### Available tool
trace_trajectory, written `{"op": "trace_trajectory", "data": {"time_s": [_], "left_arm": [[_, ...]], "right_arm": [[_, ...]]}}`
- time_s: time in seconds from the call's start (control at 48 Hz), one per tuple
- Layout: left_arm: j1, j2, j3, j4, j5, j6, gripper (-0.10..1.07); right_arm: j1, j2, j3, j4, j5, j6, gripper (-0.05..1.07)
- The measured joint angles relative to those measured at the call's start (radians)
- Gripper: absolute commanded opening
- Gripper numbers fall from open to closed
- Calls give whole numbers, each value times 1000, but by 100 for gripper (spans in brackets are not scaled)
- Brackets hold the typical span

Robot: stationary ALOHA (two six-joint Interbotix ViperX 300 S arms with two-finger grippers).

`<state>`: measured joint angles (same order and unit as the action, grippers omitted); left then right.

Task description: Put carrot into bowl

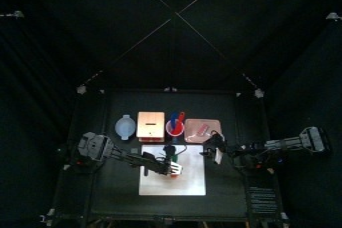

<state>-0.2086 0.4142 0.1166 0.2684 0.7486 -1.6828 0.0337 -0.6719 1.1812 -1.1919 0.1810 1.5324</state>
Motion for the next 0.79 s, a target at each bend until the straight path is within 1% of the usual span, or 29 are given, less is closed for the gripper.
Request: {"op": "trace_trajectory", "data": {"time_s": [0.396, 0.604, 0.792], "left_arm": [[0, 3, -3, 0, 0, 0, 96], [-3, 3, -15, 23, 0, -2, 96], [-6, 3, -17, 25, 2, -2, 96]], "right_arm": [[0, 0, 5, 23, -2, -2, 91], [0, 0, 8, 29, -2, -2, 91], [0, -2, 9, 32, 0, 0, 91]]}}
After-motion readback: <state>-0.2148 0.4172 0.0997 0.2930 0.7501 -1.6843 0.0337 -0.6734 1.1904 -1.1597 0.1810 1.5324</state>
